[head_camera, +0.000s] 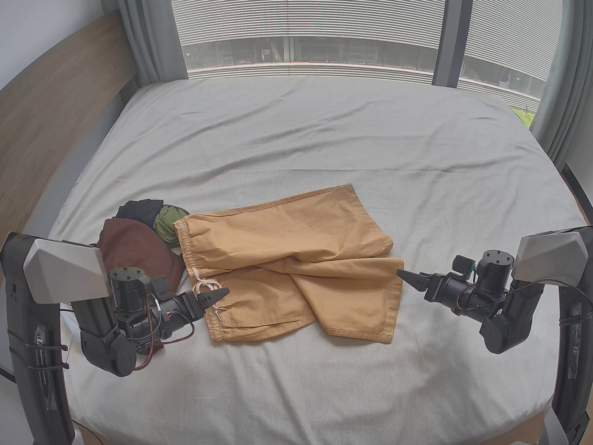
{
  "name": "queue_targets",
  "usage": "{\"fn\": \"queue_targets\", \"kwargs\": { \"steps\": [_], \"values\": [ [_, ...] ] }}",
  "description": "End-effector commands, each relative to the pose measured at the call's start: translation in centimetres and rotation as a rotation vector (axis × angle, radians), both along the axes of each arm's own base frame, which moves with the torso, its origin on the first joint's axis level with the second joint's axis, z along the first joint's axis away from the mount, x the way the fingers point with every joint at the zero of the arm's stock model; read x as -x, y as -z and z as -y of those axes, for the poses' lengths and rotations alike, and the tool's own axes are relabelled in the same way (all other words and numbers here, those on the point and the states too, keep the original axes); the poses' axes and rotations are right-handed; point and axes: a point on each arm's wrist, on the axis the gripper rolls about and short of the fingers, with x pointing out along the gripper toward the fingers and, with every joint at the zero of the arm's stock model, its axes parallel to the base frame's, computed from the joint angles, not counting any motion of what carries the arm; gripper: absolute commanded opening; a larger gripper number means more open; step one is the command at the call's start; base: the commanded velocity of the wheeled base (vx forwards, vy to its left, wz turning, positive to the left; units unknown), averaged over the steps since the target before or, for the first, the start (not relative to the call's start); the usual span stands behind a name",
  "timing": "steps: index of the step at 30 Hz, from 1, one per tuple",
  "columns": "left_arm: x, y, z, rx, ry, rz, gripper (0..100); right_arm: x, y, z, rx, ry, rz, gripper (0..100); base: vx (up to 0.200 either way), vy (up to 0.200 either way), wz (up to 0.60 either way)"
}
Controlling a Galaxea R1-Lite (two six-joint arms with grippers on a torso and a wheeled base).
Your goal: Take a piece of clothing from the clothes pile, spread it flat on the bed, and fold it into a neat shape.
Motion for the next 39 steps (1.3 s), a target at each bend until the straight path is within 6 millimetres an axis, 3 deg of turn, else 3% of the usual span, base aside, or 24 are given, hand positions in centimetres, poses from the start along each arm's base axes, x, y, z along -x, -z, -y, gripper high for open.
{"fn": "queue_targets", "kwargs": {
  "steps": [1, 14, 39],
  "values": [
    [0.7, 0.9, 0.1, -0.008, 0.005, -0.059, 100, 0.1, -0.2, 0.2, 0.0, 0.004, 0.003, 100, 0.0, 0.0, 0.0],
    [1.6, 3.0, 0.9, -0.042, 0.017, -0.2, 100, -0.1, -0.1, 0.1, -0.001, 0.003, 0.004, 100, 0.0, 0.0, 0.0],
    [1.4, 3.1, 1.8, -0.042, 0.042, -0.201, 100, -0.2, -0.2, 0.1, -0.002, 0.003, 0.012, 100, 0.0, 0.0, 0.0]
  ]
}}
